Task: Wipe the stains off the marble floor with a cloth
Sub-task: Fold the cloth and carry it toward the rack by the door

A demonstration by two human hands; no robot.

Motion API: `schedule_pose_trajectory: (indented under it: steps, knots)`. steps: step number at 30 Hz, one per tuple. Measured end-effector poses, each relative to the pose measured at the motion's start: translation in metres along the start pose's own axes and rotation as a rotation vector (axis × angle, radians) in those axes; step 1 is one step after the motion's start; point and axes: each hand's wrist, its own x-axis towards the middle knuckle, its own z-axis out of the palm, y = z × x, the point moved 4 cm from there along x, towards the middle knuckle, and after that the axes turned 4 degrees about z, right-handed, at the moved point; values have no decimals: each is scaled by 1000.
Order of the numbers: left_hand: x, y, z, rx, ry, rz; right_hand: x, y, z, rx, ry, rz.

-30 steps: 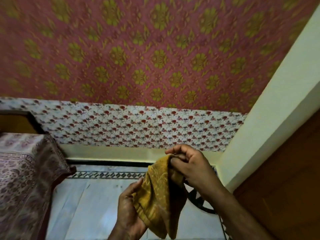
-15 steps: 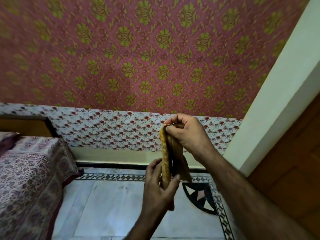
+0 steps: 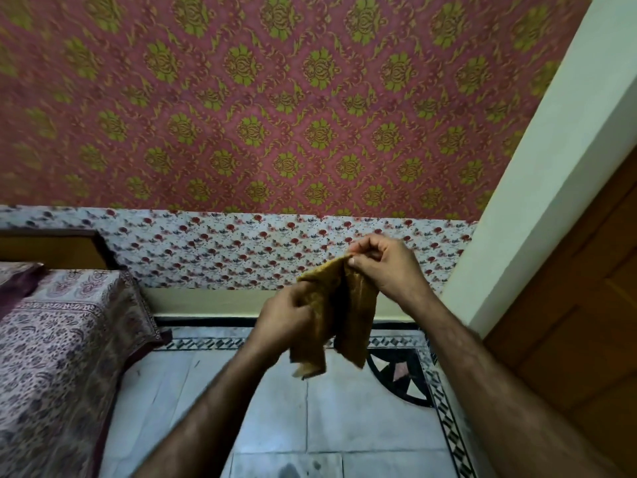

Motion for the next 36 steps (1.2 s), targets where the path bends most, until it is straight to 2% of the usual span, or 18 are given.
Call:
schedule_pose_trajectory:
  steps: [4,8,10,12,14,17,21,23,26,29,31,32,34,36]
  knots:
    - [8,3,6,-276,-65,-101,-37,12,28,-23,-108,12]
    - [12,2,17,-349,-90,-129,-63,13,44,-37,-170,-50]
    - [11,1,14,-385,-80,-138,-71,14,46,-48,-317,-56]
    - [9,1,9,-440,-98,-146,-78,15,48,-172,-415,-115]
    - [6,1,2,-486,-121,-170,-79,13,46,-196,-325,-160]
    - [-1,-3,-15,-550,-152,-159,-74,6,29,-11,-165,-123]
    - [-11,-21,-47,-659,57,41,-63,-14,7,200,-219,-119]
    - [-15,-29,-45,-644,-45,110,-62,-30,-2,249,-261,-140]
    - [-20,-34,-17,-530,-328,127,-65,-50,-17,350,-273,-157]
    - [-25,-25,7,-504,-449,175,-53,-64,-37,608,-163,-152]
    - [-26,-18,16,-623,-447,135,-44,-52,-41,850,-126,-54]
    - [-25,-16,19,-709,-429,78,-45,-37,-35,895,-169,42]
    - [-22,-17,21,-823,-376,7,-65,6,-8,814,-355,259]
    - [-20,-23,20,-813,-342,-25,-89,40,17,845,-393,399]
